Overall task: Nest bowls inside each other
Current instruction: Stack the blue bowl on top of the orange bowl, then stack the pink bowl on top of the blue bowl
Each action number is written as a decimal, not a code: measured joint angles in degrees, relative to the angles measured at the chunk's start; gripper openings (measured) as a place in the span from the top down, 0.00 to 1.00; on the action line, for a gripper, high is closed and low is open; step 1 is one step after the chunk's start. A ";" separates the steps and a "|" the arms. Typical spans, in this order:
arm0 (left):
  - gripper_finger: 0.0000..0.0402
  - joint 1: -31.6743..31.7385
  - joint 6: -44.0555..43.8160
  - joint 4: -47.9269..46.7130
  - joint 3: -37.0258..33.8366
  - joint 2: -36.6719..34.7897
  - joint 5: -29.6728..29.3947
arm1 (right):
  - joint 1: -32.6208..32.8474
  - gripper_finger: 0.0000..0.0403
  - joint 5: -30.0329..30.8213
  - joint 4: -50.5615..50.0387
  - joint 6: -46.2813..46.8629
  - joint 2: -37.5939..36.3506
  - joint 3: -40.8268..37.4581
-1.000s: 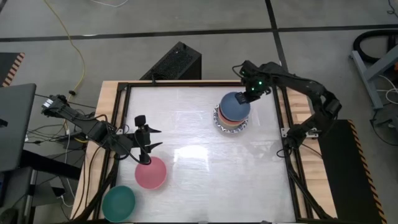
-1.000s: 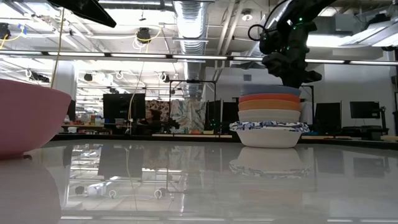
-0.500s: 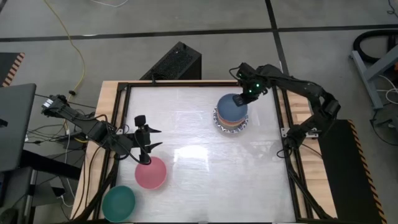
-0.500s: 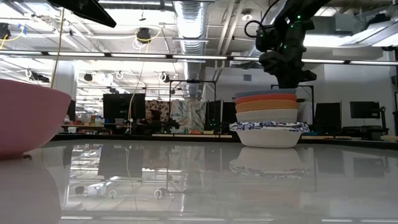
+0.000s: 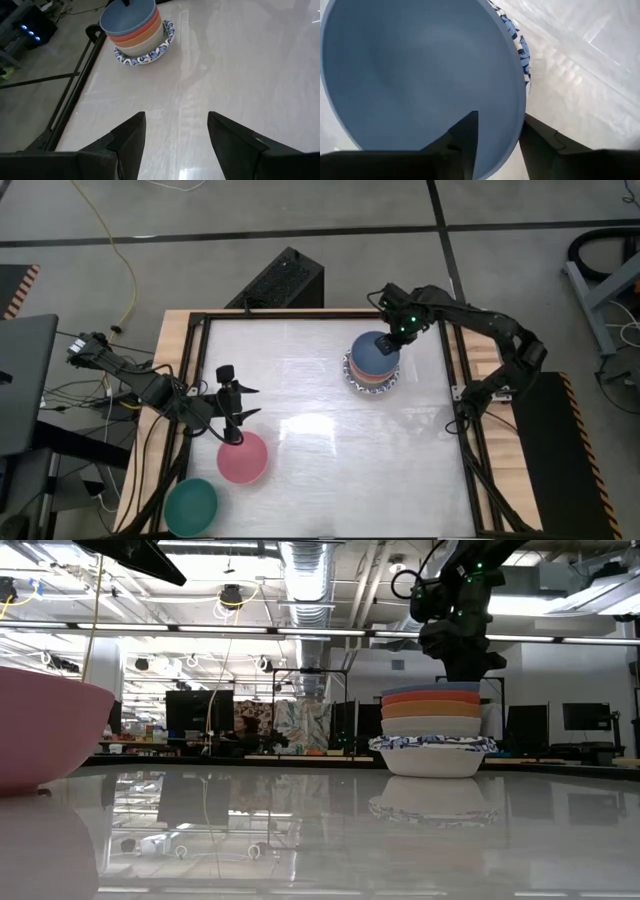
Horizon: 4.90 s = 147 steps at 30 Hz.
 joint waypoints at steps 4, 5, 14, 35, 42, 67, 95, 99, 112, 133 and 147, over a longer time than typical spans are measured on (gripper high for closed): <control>0.49 -0.02 0.00 0.00 0.00 0.00 0.00 | -0.13 0.60 -0.01 0.04 -1.19 -0.40 0.00; 0.49 -0.01 -0.02 0.00 0.00 0.00 0.00 | -0.23 0.60 -0.03 0.06 -1.31 -0.52 0.00; 0.49 0.01 0.00 -0.36 0.00 0.00 0.00 | -0.76 0.61 6.24 0.07 -2.70 -1.05 0.00; 0.49 0.00 -0.04 -0.81 0.00 0.02 -0.04 | 14.88 0.90 44.22 13.33 -2.81 -10.89 0.00; 0.49 -0.01 -0.20 -0.80 0.00 0.02 -0.04 | 21.86 0.96 52.20 12.13 -1.22 -3.71 0.00; 0.49 0.01 -1.46 -1.29 0.00 0.02 -0.02 | 18.74 0.98 48.24 7.01 2.30 6.47 0.00; 0.49 -0.02 -2.61 -2.27 0.02 0.00 0.06 | 36.48 0.98 50.13 22.65 -1.26 5.83 -0.02; 0.49 -0.02 -2.60 -2.43 0.02 0.00 0.04 | 36.20 0.98 50.13 22.56 -1.27 7.65 -0.04; 0.49 -0.02 -2.61 -2.38 0.01 0.00 0.02 | 35.68 0.98 46.95 24.59 -1.08 7.56 -1.66; 0.49 -0.02 -1.98 -2.17 0.02 0.00 0.38 | 42.04 0.98 47.00 37.13 -5.22 4.07 -1.70; 0.49 -0.02 -7.25 -2.19 0.02 0.00 7.01 | 57.41 0.98 27.40 62.55 -15.07 3.86 -1.70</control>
